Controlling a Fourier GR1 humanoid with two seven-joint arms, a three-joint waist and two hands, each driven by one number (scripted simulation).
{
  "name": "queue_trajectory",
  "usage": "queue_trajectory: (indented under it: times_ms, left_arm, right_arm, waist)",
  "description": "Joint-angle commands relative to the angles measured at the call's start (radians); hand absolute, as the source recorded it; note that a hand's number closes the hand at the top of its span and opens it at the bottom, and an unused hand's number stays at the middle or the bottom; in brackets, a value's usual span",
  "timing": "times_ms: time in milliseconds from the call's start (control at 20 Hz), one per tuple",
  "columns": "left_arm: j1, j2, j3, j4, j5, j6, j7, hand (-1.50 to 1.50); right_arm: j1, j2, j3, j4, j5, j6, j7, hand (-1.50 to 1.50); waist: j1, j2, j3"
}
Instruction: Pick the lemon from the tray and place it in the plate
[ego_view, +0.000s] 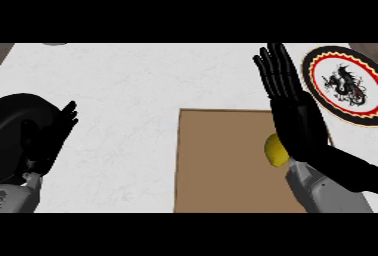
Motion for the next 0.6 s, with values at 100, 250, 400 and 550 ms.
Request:
queue_trajectory:
  times_ms: [100,250,400,550]
  left_arm:
    - [0.074,-0.086,-0.008,0.001,0.02,0.051,0.01,0.0]
    - [0.131,-0.127,0.015,-0.001,0.067,0.073,0.013,0.0]
    - [0.14,-0.167,0.0,-0.044,0.091,0.064,0.006,0.0]
    - [0.141,-0.209,-0.025,-0.064,0.086,0.082,0.013,0.0]
  right_arm:
    - [0.097,-0.154,-0.223,-0.014,0.032,-0.119,0.107,1.5]
    - [0.153,-0.276,-0.406,0.039,0.072,-0.223,0.18,1.5]
    - [0.287,-0.357,-0.457,0.196,0.258,-0.375,0.231,1.5]
    - [0.369,-0.277,-0.492,0.075,0.304,-0.533,0.225,-1.5]
  waist:
    - [-0.026,-0.036,0.027]
    - [-0.069,-0.041,0.023]
    - [-0.104,-0.033,0.02]
    - [-0.056,-0.041,0.026]
